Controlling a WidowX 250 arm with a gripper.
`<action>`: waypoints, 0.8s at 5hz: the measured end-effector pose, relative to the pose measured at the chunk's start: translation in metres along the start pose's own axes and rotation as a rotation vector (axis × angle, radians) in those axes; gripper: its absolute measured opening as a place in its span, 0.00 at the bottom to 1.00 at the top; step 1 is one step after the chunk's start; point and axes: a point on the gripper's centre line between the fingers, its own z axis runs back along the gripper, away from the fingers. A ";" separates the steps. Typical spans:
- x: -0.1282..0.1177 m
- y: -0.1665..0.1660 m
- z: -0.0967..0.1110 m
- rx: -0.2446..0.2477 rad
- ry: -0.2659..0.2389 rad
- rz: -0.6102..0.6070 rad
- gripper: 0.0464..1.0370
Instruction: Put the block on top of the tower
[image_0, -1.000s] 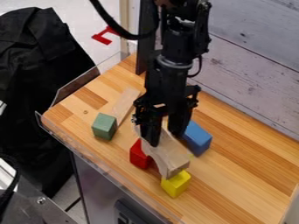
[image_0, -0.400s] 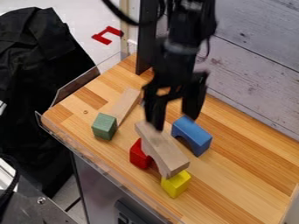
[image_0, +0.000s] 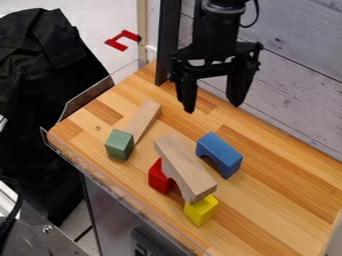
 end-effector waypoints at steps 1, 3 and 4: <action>-0.003 0.004 -0.006 0.039 -0.011 -0.050 0.96; -0.004 -0.007 -0.014 0.007 -0.013 -0.215 0.96; -0.004 -0.011 -0.018 0.040 -0.020 -0.337 0.96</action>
